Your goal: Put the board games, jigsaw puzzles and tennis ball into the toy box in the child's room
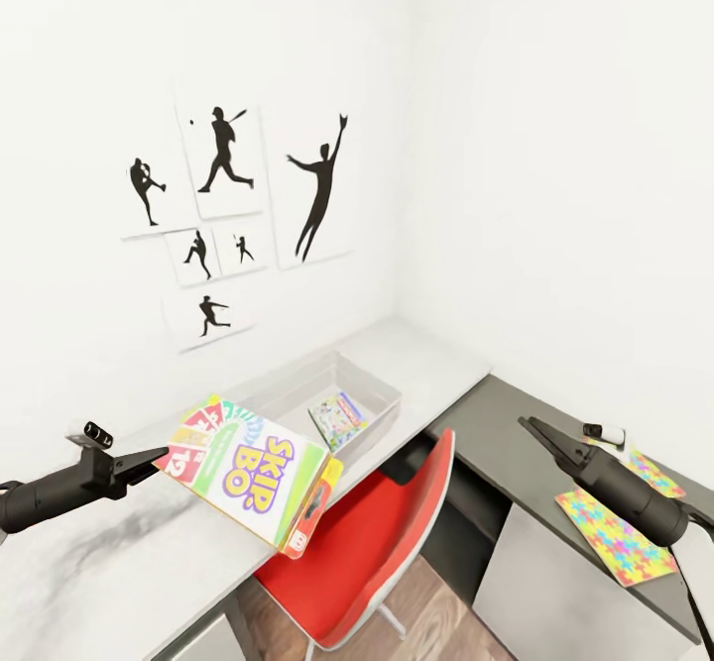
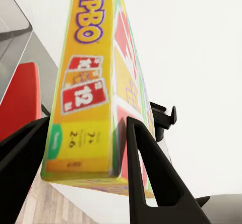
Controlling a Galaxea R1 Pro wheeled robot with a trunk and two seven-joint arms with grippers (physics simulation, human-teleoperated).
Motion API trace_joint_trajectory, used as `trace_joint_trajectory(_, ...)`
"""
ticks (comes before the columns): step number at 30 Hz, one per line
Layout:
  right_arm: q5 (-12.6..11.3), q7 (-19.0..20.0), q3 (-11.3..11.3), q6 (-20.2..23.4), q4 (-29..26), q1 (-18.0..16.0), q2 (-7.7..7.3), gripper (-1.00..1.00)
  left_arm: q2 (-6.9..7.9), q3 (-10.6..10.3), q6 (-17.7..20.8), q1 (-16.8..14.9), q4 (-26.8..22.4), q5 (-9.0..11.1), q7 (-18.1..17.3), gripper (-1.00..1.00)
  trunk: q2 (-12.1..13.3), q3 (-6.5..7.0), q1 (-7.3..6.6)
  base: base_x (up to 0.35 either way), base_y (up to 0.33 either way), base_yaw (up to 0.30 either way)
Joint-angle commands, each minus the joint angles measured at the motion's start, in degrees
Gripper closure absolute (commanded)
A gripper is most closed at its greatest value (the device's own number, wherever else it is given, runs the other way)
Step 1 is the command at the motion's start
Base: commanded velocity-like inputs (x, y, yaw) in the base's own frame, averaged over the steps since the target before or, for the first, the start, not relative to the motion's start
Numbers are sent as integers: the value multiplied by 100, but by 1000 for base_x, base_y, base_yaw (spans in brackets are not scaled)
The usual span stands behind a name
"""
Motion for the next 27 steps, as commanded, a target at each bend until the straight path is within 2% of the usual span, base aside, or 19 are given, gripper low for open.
trace_joint_trajectory(1,-28,1,-1,36,0,-5,-1,-100,1,0,57,-5,-4,20,-17,100,-13,-13,6,241,-211,63)
trace_joint_trajectory(11,-20,-3,8,36,-11,-5,0,-100,1,-3,57,-5,-4,21,-17,100,-13,-13,6,236,-211,249)
trace_joint_trajectory(15,-19,-1,9,36,3,-5,1,-100,1,0,57,-5,-4,21,-17,100,-13,-13,6,99,-207,247)
trace_joint_trajectory(27,-20,8,9,36,0,-5,2,-100,1,-8,57,-5,-4,21,-17,100,-13,-13,6,4,-64,17)
